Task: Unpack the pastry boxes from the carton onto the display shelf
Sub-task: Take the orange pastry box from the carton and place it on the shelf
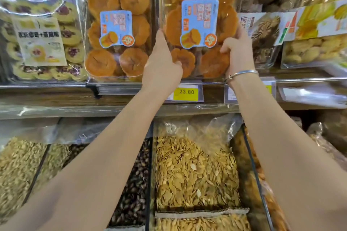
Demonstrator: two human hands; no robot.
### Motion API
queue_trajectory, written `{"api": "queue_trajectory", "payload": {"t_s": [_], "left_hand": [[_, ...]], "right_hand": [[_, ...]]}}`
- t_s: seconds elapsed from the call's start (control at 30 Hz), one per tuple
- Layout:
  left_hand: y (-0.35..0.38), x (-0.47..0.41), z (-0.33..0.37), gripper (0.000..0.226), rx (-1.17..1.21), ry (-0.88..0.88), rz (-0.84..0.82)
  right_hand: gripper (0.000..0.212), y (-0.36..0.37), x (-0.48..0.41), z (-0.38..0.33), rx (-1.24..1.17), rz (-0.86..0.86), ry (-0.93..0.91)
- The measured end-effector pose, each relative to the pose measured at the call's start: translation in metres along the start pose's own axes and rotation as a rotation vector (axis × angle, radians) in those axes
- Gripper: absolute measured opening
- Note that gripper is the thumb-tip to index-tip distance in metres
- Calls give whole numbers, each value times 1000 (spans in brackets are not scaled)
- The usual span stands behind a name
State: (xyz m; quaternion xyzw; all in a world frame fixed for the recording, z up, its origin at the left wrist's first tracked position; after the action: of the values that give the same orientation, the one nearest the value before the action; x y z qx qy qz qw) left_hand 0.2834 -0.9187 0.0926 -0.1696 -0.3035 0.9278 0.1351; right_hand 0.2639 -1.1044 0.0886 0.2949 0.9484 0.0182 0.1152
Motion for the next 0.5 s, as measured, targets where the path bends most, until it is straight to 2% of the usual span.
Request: {"api": "queue_trajectory", "payload": {"t_s": [0.13,0.27,0.3,0.4,0.5], "left_hand": [[9,-1,4,79,-31,-35,5],[14,2,7,87,-22,-54,3],[14,2,7,89,4,-53,6],[11,-3,8,87,88,-26,32],[9,-6,6,86,145,9,54]], "right_hand": [[59,3,9,-5,-22,-54,16],[28,10,16,-10,-28,-120,-1],[30,10,16,-11,1,-129,-19],[57,10,16,-15,60,-126,-61],[64,6,13,-11,67,-149,-77]]}}
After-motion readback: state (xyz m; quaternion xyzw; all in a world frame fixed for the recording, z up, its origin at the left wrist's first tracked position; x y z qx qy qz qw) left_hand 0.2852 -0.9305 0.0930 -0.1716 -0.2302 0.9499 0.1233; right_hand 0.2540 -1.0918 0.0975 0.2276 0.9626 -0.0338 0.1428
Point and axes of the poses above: each hand's wrist, its own x-axis away from the middle knuckle, its own y-axis out of the palm, z = x × y, the point moved 5 cm from there along -x, towards the middle knuckle, and after that the axes turned 4 degrees about -z, right-handed, at the moved point
